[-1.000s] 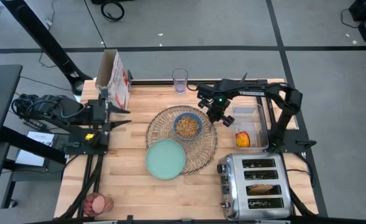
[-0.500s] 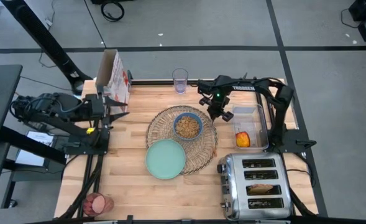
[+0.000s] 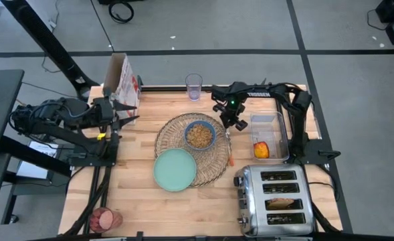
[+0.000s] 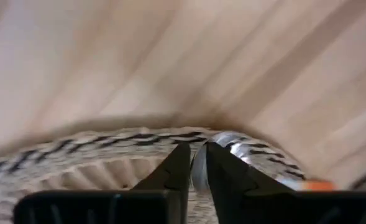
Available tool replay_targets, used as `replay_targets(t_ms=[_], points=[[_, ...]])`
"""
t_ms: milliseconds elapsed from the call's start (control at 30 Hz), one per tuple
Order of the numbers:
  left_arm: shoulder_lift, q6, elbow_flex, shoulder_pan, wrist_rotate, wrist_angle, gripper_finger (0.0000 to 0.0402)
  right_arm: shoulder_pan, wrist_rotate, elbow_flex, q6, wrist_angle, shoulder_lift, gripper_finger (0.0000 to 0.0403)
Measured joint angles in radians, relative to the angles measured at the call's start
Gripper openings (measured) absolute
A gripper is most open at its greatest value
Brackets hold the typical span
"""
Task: Arrange a breakfast setting
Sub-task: Put the spoon on the table mat
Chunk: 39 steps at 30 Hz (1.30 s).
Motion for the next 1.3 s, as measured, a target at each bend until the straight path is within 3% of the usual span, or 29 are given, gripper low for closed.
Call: replay_targets(t_ms=[267,533,733,833,1067,1300], points=[[0.001,0.000,0.000,-0.001,0.015,0.000,0.0137,0.004,0.004,0.000,-0.106,0.048,-0.018,0.0137],[0.001,-0.003,0.000,-0.001,0.067,0.021,0.0137,0.055,0.078,0.000,-0.692,-0.139,-0.154,0.0168],[0.003,0.020,0.000,-0.002,0.067,0.064,0.0137,0.205,0.230,0.000,-0.945,-0.190,-0.147,0.0167],[0.003,0.020,0.000,-0.002,0.067,0.090,0.0137,0.251,0.308,-0.022,-0.989,-0.146,-0.119,0.0167],[0.003,-0.005,0.000,-0.002,0.067,0.127,0.0137,0.309,0.323,-0.190,-0.992,0.056,-0.135,0.0166],[0.019,-0.012,0.000,-0.001,0.066,0.188,0.0137,0.323,0.306,-0.218,-1.061,0.151,-0.122,0.0156]])
